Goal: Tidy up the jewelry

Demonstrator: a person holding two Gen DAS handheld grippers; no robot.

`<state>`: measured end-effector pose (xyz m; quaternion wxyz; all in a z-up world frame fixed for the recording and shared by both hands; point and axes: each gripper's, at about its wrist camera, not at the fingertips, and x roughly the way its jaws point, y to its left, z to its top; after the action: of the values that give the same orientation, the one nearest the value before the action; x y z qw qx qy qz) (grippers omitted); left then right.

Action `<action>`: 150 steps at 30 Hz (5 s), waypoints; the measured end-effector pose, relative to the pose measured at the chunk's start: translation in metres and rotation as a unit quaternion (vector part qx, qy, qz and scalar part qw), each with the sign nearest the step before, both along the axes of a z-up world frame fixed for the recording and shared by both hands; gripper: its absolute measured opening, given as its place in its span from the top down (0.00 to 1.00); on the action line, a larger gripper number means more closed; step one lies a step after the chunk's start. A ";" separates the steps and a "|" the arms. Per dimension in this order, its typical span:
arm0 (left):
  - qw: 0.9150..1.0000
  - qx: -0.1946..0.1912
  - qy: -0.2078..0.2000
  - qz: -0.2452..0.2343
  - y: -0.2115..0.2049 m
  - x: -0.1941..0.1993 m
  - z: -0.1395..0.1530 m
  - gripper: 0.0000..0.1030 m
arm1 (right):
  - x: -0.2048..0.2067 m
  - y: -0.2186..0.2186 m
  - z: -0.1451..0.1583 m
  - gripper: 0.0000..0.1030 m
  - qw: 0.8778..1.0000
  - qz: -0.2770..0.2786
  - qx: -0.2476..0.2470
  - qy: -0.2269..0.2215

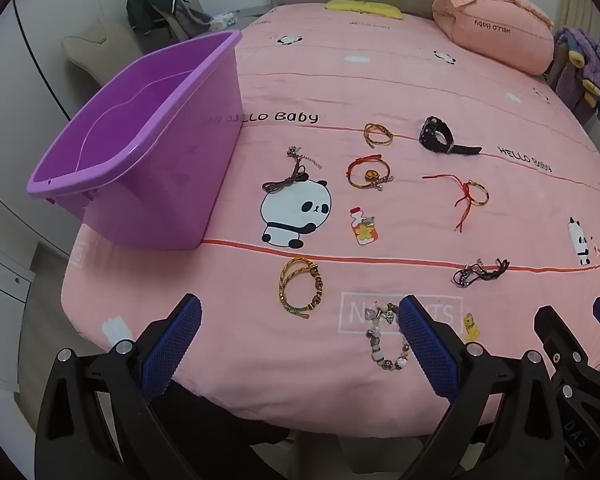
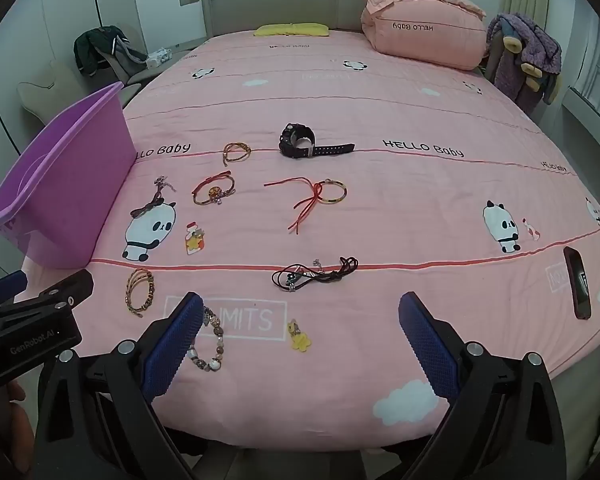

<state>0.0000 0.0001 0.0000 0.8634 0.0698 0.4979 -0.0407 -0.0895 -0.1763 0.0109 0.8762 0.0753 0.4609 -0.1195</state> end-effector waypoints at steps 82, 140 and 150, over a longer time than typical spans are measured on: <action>1.000 0.010 0.016 0.006 0.004 0.001 -0.016 0.06 | 0.014 0.000 -0.012 0.09 0.999 -0.008 0.002 0.030; 0.998 -0.006 0.058 -0.006 0.040 0.058 -0.145 0.06 | 0.029 -0.026 -0.148 0.10 0.993 0.010 0.011 0.116; 0.999 -0.004 0.036 -0.016 0.032 0.063 -0.156 0.06 | 0.034 -0.021 -0.156 0.15 0.993 0.027 -0.008 0.111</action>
<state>0.0631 0.0325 -0.1557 0.8444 0.0732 0.5274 -0.0588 -0.0552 -0.1974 -0.1453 0.8229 0.0422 0.5565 -0.1067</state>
